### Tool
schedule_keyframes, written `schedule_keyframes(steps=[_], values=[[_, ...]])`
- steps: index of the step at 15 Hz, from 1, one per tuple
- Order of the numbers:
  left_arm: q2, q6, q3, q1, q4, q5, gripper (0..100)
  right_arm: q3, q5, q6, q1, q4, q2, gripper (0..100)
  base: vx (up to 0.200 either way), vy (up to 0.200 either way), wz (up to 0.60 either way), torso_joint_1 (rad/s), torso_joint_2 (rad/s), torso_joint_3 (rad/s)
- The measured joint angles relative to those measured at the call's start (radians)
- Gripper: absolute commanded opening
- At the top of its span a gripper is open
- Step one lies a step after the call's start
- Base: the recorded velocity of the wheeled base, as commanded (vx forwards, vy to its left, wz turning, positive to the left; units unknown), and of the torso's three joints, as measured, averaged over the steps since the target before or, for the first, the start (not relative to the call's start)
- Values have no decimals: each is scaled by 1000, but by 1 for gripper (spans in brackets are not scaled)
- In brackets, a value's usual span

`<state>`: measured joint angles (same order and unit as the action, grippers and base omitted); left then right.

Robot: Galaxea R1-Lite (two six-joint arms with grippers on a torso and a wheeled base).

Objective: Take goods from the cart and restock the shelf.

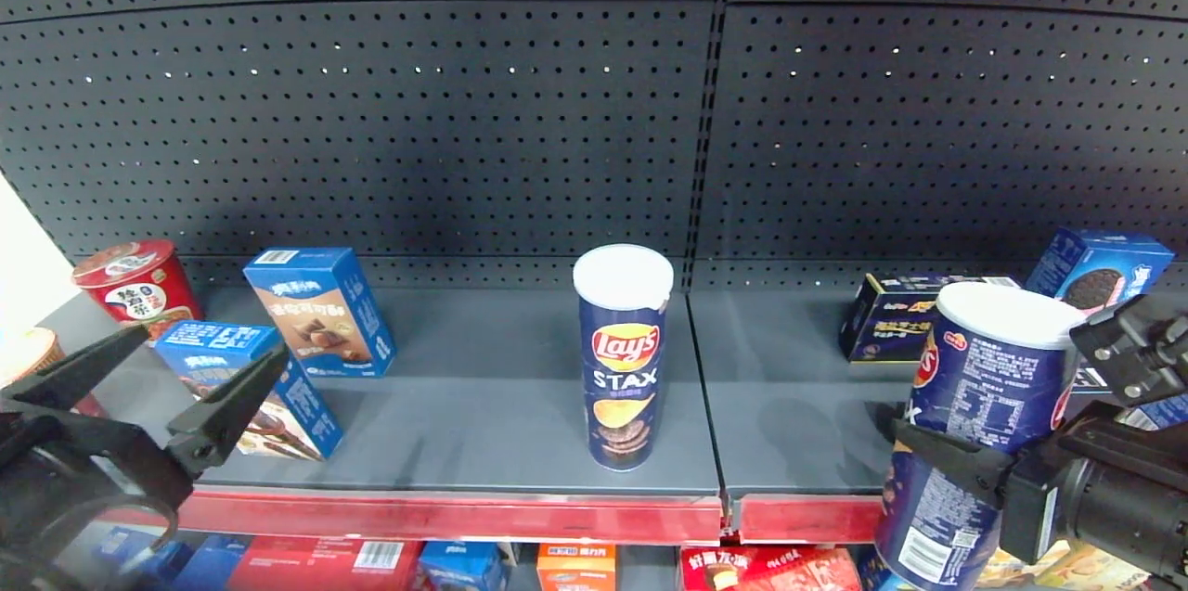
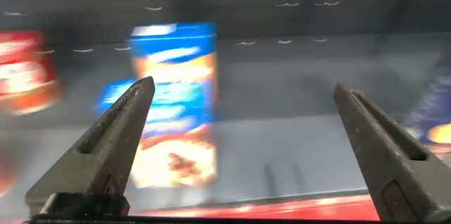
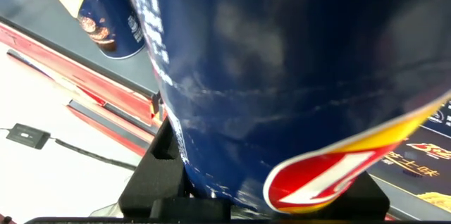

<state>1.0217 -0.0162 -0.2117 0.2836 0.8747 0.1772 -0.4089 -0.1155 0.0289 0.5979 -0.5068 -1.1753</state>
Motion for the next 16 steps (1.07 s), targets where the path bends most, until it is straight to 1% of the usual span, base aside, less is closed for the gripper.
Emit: schedule_keyframes(steps=[2, 3, 4, 5, 7, 9, 13, 14, 16], values=[[-97, 39, 61, -41, -26, 43, 100, -9, 0, -1, 0, 0, -2, 0, 0, 0, 0, 0, 0, 0], [-141, 49, 88, -61, -45, 63, 100, -11, 0, -1, 0, -1, -2, 0, 0, 0, 0, 0, 0, 0], [-184, 51, 106, -84, -80, 74, 100, -11, 0, -1, 0, -2, -2, 0, 0, 0, 0, 0, 0, 0], [-241, 50, 119, -111, -131, 81, 100, -11, 1, -2, 0, -2, -2, 0, 0, 0, 0, 0, 0, 0], [-388, 49, 133, -151, -289, 90, 100, -12, 2, -1, 0, -2, -2, 0, 0, 0, 0, 0, 0, 0], [-541, 48, 138, -173, -442, 94, 100, -13, 3, -2, 2, -2, -3, 0, 0, 0, 0, 0, 0, 0], [-830, 45, 144, -229, -718, 96, 100, -39, 4, -3, 26, -3, -7, 0, 0, 0, 0, 0, 0, 0], [-893, 42, 155, -250, -770, 96, 100, -60, 3, -3, 33, -3, -10, 0, 0, 0, 0, 0, 0, 0], [-966, 47, 195, -276, -801, 93, 100, -101, 3, -2, 40, -4, -28, 0, 0, 0, 0, 0, 0, 0]])
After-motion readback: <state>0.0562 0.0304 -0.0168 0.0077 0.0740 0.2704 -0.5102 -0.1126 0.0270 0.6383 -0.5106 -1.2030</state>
